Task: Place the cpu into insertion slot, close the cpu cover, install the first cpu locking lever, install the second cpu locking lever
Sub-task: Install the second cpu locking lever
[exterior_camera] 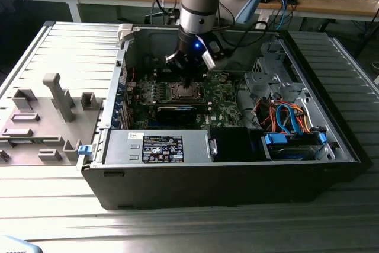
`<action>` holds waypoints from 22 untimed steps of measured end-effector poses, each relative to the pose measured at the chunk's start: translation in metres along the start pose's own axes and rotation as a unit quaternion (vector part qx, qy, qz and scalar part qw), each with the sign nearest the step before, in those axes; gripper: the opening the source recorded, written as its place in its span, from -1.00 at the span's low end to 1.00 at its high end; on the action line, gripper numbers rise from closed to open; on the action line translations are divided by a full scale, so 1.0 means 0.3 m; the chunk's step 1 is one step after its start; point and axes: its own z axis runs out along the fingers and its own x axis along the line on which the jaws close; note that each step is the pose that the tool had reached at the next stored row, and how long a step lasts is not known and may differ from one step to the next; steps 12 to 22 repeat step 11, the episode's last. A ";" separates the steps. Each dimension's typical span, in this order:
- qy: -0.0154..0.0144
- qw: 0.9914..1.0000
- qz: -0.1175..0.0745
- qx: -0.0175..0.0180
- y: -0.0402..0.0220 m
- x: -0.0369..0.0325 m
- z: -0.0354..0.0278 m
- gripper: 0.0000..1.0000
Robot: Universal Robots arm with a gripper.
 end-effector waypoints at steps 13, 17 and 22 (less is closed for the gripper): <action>0.000 1.000 0.000 0.001 0.000 0.001 -0.024 -0.79; 0.000 1.000 0.000 0.001 0.000 0.001 -0.024 -0.79; 0.000 1.000 0.000 0.001 0.000 0.001 -0.024 -0.79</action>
